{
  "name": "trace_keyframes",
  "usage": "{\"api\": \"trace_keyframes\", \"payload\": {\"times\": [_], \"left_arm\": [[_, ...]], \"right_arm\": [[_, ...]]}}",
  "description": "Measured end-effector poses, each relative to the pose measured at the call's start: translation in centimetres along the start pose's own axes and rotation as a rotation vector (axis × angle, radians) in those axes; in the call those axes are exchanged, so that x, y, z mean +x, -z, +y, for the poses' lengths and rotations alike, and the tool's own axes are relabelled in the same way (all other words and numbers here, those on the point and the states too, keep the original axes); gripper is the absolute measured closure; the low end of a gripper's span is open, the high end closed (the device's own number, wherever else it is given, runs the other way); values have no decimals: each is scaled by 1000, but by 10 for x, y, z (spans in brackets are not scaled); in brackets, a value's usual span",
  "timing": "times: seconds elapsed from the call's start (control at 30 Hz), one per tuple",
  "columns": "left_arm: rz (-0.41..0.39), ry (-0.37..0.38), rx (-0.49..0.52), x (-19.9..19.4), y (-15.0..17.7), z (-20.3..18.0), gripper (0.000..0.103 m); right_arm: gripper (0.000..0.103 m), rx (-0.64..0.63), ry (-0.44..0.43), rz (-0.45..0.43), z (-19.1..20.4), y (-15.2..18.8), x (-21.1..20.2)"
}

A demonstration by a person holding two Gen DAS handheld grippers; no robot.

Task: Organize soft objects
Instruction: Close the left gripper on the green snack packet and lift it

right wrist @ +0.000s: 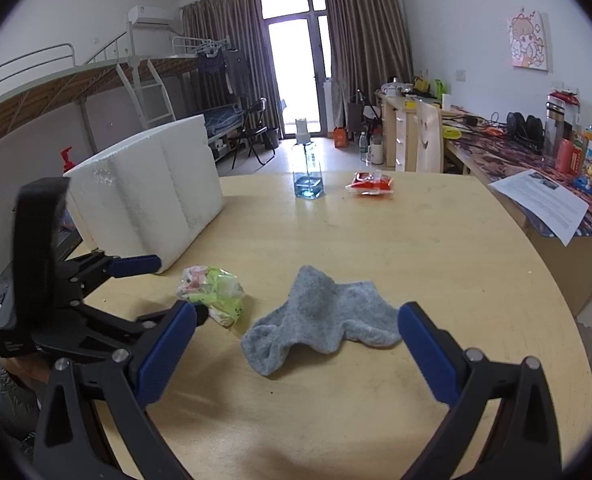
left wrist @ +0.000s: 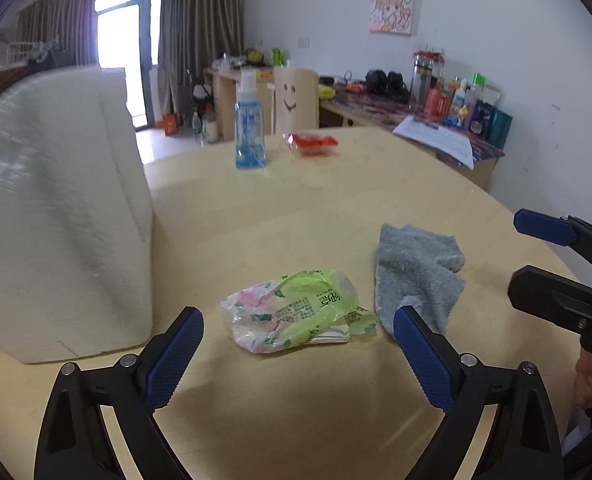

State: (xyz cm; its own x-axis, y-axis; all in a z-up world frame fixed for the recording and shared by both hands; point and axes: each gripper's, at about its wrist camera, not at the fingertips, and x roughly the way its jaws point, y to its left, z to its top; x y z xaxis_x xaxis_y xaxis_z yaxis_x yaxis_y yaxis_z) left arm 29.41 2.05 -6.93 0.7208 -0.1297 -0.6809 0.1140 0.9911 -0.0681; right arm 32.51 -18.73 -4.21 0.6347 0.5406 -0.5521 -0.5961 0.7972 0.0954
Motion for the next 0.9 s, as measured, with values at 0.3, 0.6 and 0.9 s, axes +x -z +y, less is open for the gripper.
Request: {"api": "trace_keyframes", "payload": {"times": [0.3, 0.6, 0.9], "left_arm": [[59, 15, -21, 20, -5, 6, 16], [108, 37, -36, 27, -2, 9, 29], [105, 75, -62, 25, 0, 13, 41]], "right_arm": [[1, 13, -4, 17, -4, -1, 8], [1, 17, -2, 30, -5, -1, 10], [1, 19, -11, 47, -5, 1, 14]]}}
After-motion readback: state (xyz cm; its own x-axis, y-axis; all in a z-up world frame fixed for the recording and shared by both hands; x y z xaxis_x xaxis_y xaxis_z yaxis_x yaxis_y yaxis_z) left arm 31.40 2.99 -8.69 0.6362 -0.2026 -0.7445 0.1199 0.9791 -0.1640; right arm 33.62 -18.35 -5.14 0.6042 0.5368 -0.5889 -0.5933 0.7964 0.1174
